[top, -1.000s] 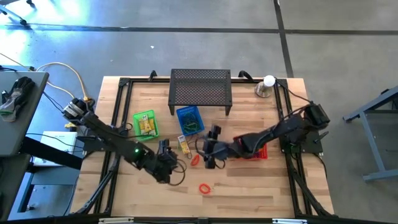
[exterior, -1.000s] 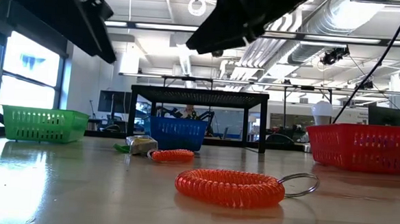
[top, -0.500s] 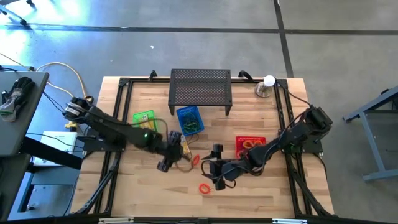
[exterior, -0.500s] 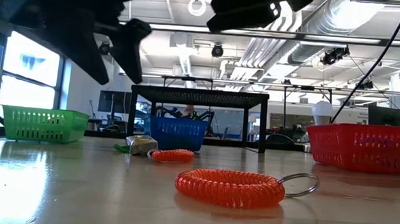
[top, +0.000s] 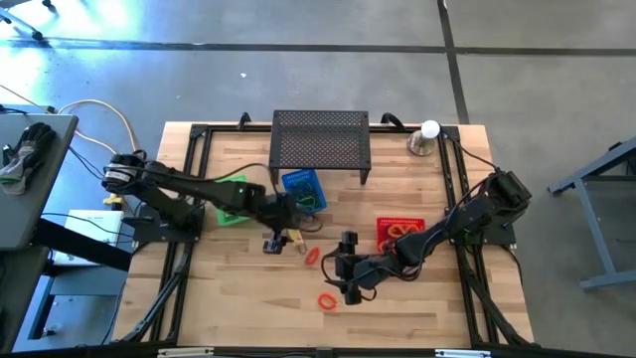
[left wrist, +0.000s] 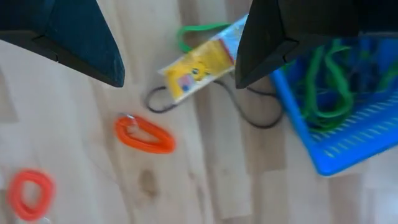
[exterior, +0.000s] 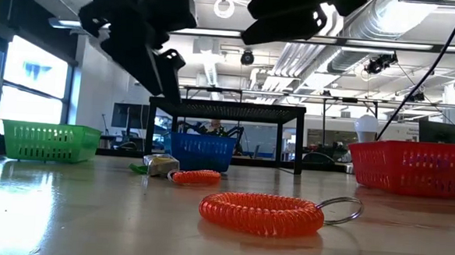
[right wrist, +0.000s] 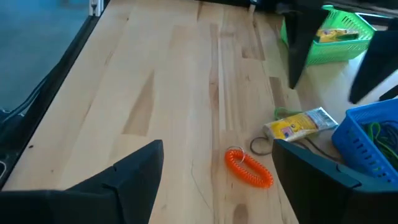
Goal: Pick & Place Office Desk Supplies
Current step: Put the yellow crayon box into the green basket
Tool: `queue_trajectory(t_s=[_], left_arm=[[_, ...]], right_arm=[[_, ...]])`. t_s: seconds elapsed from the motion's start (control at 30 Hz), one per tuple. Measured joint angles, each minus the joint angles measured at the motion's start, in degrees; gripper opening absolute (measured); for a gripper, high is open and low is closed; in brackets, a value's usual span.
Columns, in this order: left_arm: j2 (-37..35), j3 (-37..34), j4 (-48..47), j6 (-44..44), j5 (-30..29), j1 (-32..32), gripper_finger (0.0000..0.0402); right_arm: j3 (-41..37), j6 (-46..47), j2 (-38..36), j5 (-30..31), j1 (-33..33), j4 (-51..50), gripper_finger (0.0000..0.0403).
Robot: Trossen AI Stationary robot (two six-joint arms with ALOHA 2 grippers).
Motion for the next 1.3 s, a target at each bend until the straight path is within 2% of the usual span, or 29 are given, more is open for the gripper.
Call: queue_trajectory(t_s=[0.13, 0.37, 0.5, 0.67, 1.03, 1.3], left_arm=[[0.0, 0.0, -0.6, 2.6, -2.7, 0.5, 0.0296], [2.6, 0.0, -1.5, 18.9, -2.2, -1.2, 0.0296], [6.9, 0.0, -0.8, 20.1, -3.1, -2.3, 0.0296], [11.6, 0.0, 0.0, 22.6, -9.5, -2.9, 0.0296], [16.0, 0.2, 3.5, 23.6, -9.5, -2.5, 0.0296], [15.8, 0.1, 3.8, 22.6, -10.3, -4.3, 0.0296]], right_arm=[[0.0, 0.5, 0.0, 0.0, 0.0, 0.0, 0.029], [0.0, 1.5, 0.0, -1.3, 0.0, -0.7, 0.029], [0.0, 1.5, 0.1, -1.9, 0.0, -1.2, 0.029], [0.0, 1.5, 0.1, -1.9, 0.0, -1.2, 0.029], [0.0, 1.5, 0.1, -1.9, 0.0, -1.2, 0.029], [0.0, 1.5, 0.2, -1.9, 0.0, -1.3, 0.029]])
